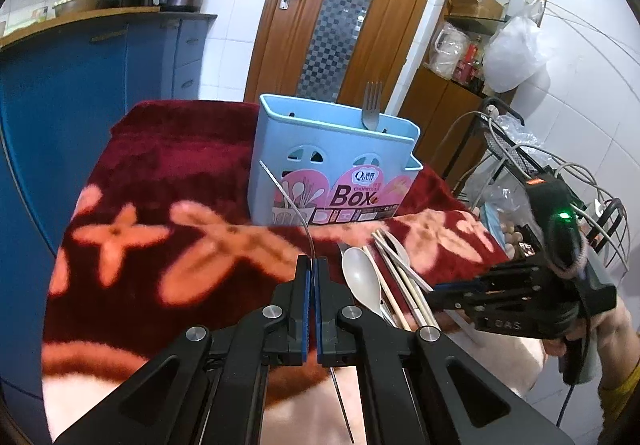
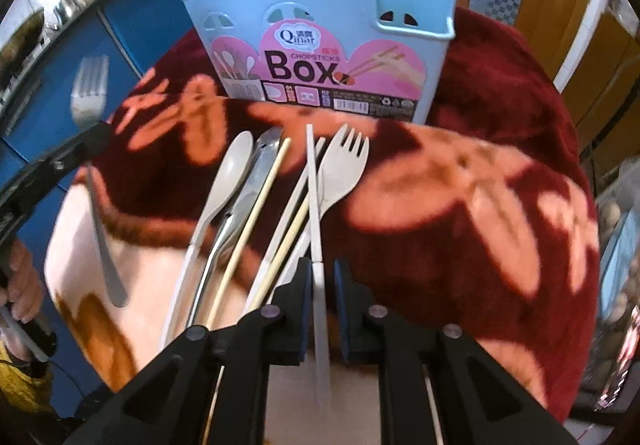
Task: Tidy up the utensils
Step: 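Grasp a silver fork with the left tool while the right tool grasps a white plastic stick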
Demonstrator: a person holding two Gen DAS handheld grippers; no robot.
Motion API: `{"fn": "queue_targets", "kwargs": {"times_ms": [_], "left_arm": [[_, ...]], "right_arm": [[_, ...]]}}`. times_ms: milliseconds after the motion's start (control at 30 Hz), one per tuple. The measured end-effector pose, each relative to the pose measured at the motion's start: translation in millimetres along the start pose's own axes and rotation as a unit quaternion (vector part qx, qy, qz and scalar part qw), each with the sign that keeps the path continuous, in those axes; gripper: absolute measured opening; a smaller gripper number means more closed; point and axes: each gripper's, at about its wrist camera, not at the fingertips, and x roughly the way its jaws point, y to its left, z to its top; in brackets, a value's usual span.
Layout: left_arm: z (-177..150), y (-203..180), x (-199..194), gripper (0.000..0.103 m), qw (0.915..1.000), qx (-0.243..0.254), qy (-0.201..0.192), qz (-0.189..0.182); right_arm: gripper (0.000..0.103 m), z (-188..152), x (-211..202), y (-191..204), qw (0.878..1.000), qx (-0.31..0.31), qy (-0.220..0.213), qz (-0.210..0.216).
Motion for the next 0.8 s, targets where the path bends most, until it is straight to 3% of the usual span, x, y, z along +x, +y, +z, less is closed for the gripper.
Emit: {"fn": "queue_targets", "kwargs": {"times_ms": [267, 333, 567, 800], "left_arm": [[9.4, -1.6, -4.2, 0.001, 0.9994, 0.018, -0.019, 0.025], [11.1, -1.7, -6.5, 0.001, 0.9992, 0.017, -0.025, 0.026], [18.4, -0.8, -22.1, 0.001, 0.9977, 0.007, -0.063, 0.024], [36.2, -0.5, -34.4, 0.001, 0.995, 0.002, -0.097, 0.023]], "right_arm": [[0.013, 15.2, 10.3, -3.5, 0.999, -0.027, 0.043, 0.01], [0.007, 14.9, 10.6, -1.6, 0.999, -0.032, 0.037, 0.01], [0.007, -4.1, -21.9, -14.7, 0.997, 0.012, -0.061, 0.044], [0.007, -20.7, -53.6, -24.7, 0.981, 0.046, -0.179, 0.065]]}}
